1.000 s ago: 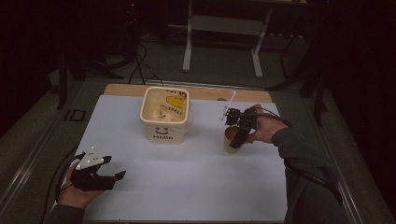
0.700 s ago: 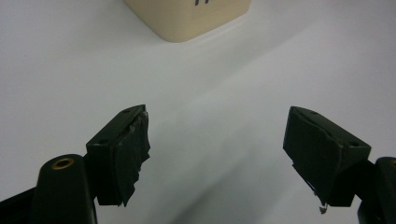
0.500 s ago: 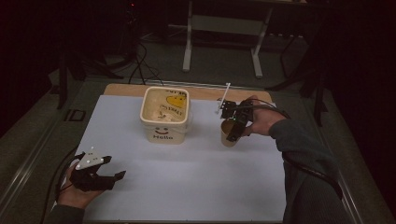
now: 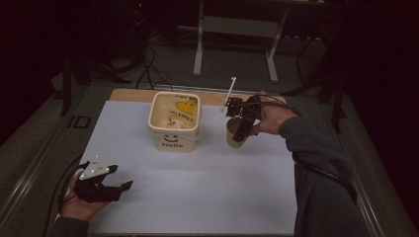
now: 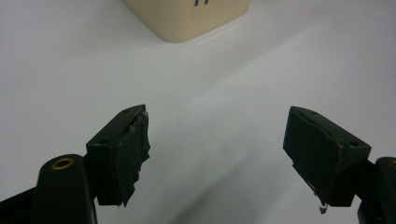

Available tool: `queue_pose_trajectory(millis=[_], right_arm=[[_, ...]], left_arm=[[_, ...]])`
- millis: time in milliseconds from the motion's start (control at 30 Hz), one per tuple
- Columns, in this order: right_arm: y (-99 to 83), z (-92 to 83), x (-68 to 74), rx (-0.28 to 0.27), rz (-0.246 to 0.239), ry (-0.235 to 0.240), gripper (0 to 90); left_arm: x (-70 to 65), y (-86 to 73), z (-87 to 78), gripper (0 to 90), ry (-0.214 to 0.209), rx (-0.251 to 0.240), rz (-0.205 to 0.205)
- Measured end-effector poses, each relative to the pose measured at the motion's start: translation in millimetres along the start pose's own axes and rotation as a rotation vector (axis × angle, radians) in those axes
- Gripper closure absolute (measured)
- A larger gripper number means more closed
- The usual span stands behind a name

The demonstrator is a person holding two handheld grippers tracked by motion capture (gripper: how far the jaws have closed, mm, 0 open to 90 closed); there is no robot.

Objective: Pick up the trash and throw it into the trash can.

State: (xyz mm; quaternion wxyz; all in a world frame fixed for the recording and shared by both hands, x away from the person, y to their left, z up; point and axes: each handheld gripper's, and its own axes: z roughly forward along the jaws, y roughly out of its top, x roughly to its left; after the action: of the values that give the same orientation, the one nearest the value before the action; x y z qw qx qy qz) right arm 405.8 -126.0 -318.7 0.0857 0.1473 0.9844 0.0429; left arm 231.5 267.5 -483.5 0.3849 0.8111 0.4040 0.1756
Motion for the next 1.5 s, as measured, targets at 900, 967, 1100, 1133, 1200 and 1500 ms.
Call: queue_pose_trajectory(millis=[900,967,1100,1133,1200,1500], right_arm=[[28.0,-28.7,-11.3,-0.016,-0.007,-0.010,21.0],[32.8,-32.5,-12.4,-0.029,-0.009,-0.011,21.0],[39.2,-38.1,-14.6,-0.037,-0.010,-0.012,21.0],[40.8,-39.7,-15.4,-0.041,-0.010,-0.013,21.0],[44.9,-44.0,-17.2,-0.051,-0.016,-0.018,21.0],[60.9,-54.3,-19.5,-0.077,-0.021,-0.023,21.0]], left_arm=[[0.5,0.0,-1.6,22.2,-0.006,-0.004,0.001],[0.4,-0.3,-1.8,22.2,-0.005,-0.005,-0.001],[0.4,-0.5,-2.4,22.2,-0.004,-0.006,-0.004],[0.4,-0.5,-2.4,22.2,-0.004,-0.006,-0.004],[0.4,-0.2,-2.8,22.2,-0.004,-0.008,-0.005],[0.2,0.2,-2.5,22.1,-0.010,-0.010,-0.004]])
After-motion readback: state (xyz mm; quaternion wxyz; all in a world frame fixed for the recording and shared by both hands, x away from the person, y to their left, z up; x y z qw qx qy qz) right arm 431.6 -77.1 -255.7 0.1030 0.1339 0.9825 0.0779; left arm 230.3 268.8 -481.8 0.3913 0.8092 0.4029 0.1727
